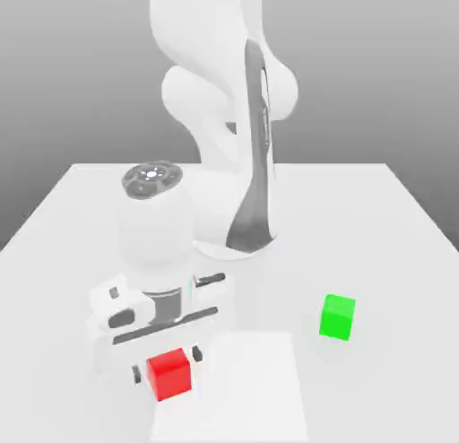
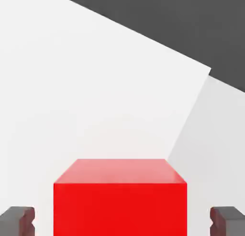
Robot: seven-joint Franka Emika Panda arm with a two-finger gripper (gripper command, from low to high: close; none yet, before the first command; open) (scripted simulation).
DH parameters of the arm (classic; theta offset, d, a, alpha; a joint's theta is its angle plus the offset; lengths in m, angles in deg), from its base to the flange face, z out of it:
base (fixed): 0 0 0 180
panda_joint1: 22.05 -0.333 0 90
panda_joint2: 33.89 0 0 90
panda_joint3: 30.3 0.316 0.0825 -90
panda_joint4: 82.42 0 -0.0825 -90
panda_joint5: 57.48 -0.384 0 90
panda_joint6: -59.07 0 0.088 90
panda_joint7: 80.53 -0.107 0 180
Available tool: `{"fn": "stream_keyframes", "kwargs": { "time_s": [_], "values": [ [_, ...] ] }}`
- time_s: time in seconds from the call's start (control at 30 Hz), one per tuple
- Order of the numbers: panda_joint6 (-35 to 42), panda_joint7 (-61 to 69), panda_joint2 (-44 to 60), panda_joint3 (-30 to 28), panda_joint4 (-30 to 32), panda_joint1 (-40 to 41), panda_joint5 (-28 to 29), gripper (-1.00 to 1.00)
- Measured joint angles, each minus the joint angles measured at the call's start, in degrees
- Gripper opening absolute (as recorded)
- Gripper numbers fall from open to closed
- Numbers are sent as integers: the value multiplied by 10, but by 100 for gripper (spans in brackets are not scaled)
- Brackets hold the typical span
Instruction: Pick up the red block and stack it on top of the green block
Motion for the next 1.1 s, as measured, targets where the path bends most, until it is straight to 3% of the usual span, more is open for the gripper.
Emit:
{"fn": "stream_keyframes", "kwargs": {
  "time_s": [0.13,0.33,0.47,0.73,1.0,1.03,1.1],
  "values": [
    [-4,2,5,4,-1,3,-2,-100],
    [83,-49,-104,-19,19,-16,59,-100],
    [107,-106,-173,33,63,-125,50,-100],
    [137,-242,-302,165,161,-255,30,-100],
    [4,-299,-173,185,167,-251,87,-100],
    [-10,-306,-159,186,166,-246,97,100],
    [-10,-307,-159,187,166,-244,98,100]
  ]
}}
